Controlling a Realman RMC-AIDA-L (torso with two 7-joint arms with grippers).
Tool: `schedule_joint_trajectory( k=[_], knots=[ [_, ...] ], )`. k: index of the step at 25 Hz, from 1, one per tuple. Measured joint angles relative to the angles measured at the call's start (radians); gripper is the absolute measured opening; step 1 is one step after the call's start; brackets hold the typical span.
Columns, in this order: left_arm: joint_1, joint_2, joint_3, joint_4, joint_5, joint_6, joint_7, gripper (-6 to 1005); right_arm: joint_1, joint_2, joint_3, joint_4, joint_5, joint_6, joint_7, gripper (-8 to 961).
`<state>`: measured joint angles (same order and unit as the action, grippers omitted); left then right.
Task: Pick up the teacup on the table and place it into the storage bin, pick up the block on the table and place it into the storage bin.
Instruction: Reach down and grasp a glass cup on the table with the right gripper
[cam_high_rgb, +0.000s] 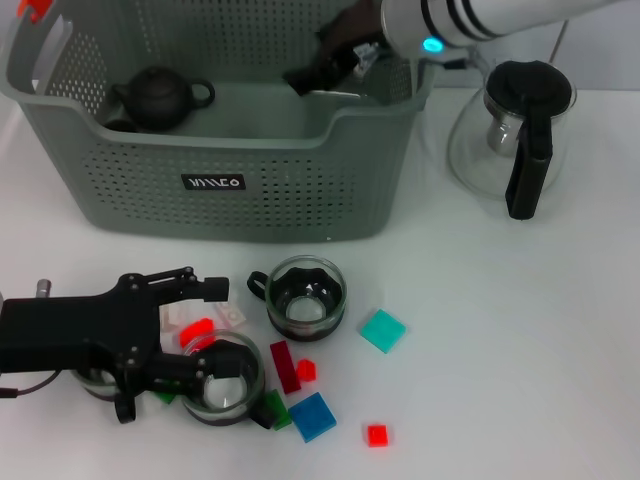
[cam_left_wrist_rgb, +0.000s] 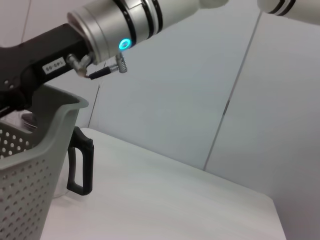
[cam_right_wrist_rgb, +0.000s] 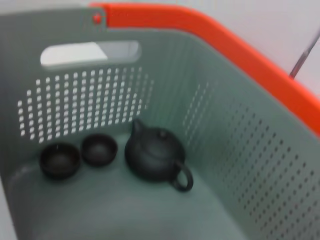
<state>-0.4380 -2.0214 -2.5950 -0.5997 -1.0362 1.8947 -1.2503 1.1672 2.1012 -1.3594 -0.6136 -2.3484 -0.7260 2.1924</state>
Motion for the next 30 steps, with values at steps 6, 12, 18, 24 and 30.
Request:
schedule_joint_trajectory(
  k=[6, 12, 18, 24, 30],
  knots=[
    [0.000, 0.004, -0.002, 0.000, -0.004, 0.003, -0.003, 949, -0.083, -0.001, 0.005, -0.172, 0.006, -0.011, 0.016, 711],
    [0.001, 0.001, -0.002, 0.000, -0.006, 0.003, -0.003, 949, -0.179, -0.001, 0.005, -0.334, 0.038, -0.057, 0.022, 756],
    [0.003, 0.000, -0.002, 0.000, -0.006, 0.006, -0.003, 950, -0.292, -0.003, 0.001, -0.492, 0.131, -0.136, 0.002, 802],
    [0.004, 0.000, -0.022, 0.000, -0.007, 0.012, -0.003, 950, -0.435, -0.003, 0.003, -0.627, 0.324, -0.217, -0.102, 854],
    [0.006, -0.002, -0.045, 0.000, -0.007, 0.026, -0.003, 949, -0.543, -0.005, 0.030, -0.690, 0.504, -0.356, -0.225, 913]
  ],
)
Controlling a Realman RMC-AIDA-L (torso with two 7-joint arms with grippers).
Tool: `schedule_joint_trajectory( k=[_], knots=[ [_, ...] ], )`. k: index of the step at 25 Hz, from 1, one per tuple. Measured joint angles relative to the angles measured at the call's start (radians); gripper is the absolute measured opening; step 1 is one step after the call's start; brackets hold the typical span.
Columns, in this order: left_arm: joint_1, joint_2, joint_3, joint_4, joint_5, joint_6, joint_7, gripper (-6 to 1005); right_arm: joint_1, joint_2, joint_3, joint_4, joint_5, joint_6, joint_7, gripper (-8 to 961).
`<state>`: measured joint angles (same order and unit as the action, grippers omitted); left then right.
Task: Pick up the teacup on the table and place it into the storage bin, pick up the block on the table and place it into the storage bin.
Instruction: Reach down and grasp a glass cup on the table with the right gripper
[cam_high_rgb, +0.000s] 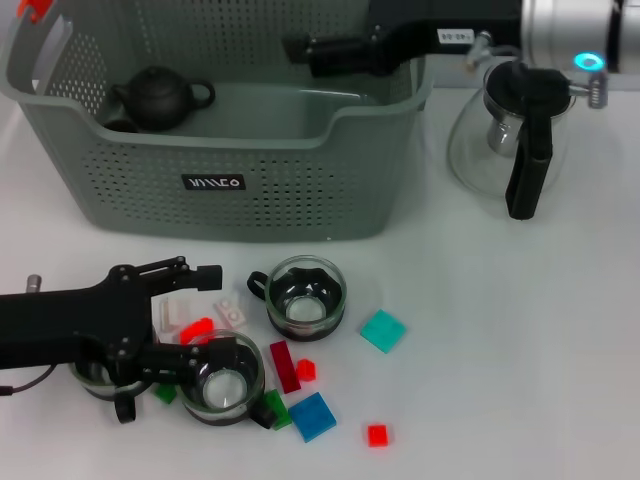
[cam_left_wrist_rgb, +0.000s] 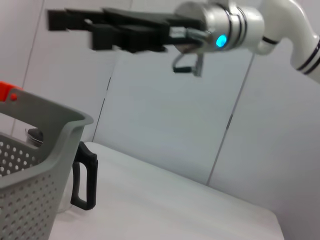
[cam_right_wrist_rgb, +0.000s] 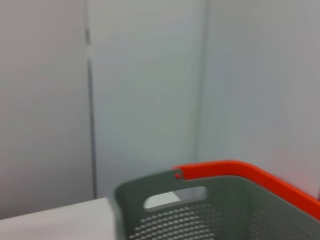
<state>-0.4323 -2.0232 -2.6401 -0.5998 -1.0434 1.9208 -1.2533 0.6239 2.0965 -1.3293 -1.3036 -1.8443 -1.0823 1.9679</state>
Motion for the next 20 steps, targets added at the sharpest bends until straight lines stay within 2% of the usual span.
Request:
schedule_joint_trajectory(
  k=[5, 10, 20],
  knots=[
    [0.004, -0.003, -0.022, 0.010, 0.000, 0.005, 0.000, 949, -0.039, 0.000, 0.088, -0.004, 0.118, -0.187, -0.091, 932],
    [0.008, -0.005, -0.035, 0.011, -0.002, 0.011, 0.001, 949, -0.046, 0.000, 0.197, 0.011, 0.159, -0.409, -0.159, 932],
    [0.003, -0.008, -0.035, 0.011, -0.003, 0.012, 0.001, 949, -0.050, -0.001, 0.256, 0.052, 0.154, -0.598, -0.237, 931]
  ],
)
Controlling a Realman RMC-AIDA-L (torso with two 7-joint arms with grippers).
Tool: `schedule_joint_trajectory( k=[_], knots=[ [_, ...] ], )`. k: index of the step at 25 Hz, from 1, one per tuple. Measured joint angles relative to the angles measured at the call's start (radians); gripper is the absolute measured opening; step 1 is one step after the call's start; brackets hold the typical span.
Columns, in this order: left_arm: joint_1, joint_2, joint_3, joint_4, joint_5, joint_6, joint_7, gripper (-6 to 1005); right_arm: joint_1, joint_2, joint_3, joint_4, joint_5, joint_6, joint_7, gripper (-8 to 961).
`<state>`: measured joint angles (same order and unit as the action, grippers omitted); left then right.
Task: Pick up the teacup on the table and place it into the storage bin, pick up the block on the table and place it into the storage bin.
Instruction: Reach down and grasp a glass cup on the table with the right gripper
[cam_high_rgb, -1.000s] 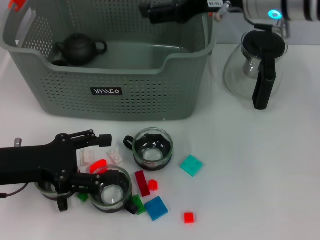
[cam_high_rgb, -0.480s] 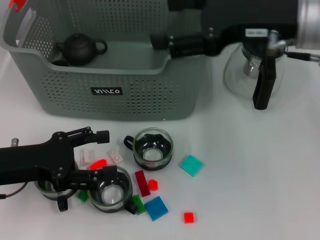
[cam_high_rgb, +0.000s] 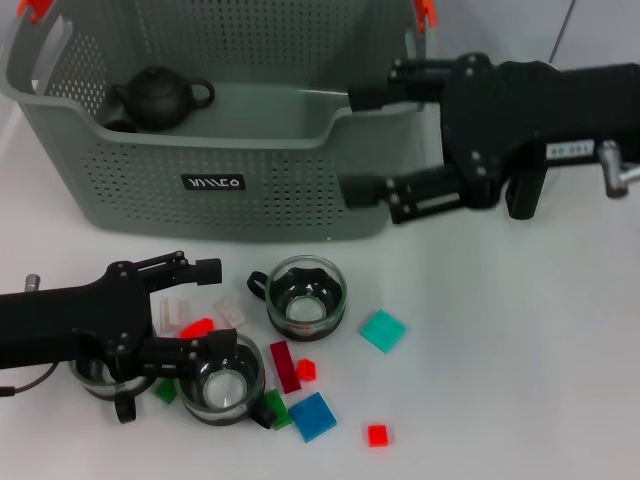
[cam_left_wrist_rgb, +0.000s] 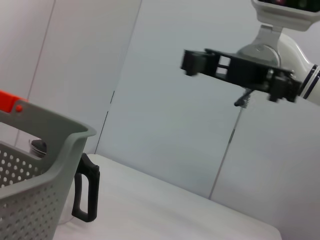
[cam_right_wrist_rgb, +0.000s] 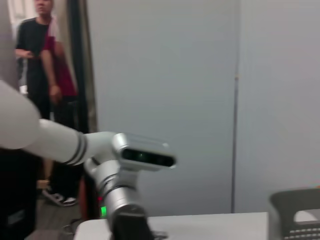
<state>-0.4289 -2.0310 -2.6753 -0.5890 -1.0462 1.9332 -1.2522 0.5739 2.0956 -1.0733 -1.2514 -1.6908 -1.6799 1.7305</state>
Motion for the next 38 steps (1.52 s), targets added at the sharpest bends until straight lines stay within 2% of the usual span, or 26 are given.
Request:
schedule_joint_trajectory(
  k=[8, 15, 17, 38],
  knots=[
    [0.002, -0.003, 0.000, 0.000, 0.000, -0.002, 0.004, 949, 0.003, -0.019, 0.040, 0.043, -0.009, -0.154, -0.010, 931],
    [0.005, -0.003, 0.000, 0.000, 0.000, -0.001, 0.005, 950, 0.010, -0.055, 0.045, 0.102, -0.024, -0.210, -0.014, 930],
    [0.005, -0.003, 0.002, 0.000, 0.002, -0.001, 0.005, 950, 0.014, -0.060, 0.045, 0.114, -0.038, -0.217, -0.016, 930],
    [0.006, 0.001, 0.012, 0.000, 0.012, 0.005, 0.003, 949, 0.035, -0.069, 0.042, 0.120, -0.153, -0.236, -0.029, 931]
  ],
)
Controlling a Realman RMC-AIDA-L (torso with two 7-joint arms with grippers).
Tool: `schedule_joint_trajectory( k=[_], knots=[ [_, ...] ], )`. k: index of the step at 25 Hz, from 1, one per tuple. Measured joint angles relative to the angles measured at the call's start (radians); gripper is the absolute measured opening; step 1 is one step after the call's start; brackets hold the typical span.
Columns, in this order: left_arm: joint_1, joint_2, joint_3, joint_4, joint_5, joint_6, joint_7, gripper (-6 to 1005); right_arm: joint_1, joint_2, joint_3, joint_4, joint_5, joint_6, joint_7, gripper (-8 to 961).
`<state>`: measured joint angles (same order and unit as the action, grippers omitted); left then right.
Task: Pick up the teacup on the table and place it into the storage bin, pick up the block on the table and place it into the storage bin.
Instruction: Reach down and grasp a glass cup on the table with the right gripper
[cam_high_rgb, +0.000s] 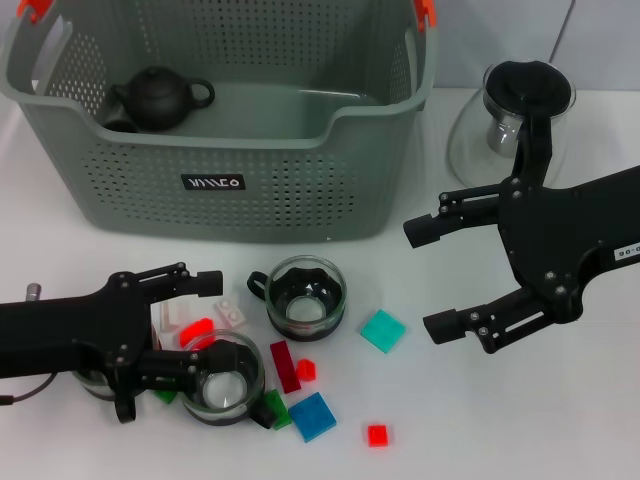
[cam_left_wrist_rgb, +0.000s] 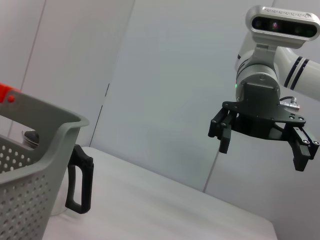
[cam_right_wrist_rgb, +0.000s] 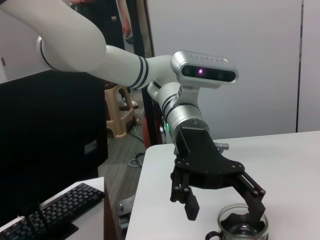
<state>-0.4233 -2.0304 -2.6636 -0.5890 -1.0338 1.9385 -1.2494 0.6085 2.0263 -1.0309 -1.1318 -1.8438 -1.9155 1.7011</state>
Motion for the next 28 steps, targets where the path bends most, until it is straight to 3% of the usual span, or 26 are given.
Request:
schedule_joint_trajectory(
  k=[28],
  knots=[
    [-0.003, 0.001, 0.001, 0.000, 0.000, 0.006, -0.002, 949, 0.008, 0.002, -0.004, 0.038, -0.034, 0.000, -0.014, 927]
  ],
)
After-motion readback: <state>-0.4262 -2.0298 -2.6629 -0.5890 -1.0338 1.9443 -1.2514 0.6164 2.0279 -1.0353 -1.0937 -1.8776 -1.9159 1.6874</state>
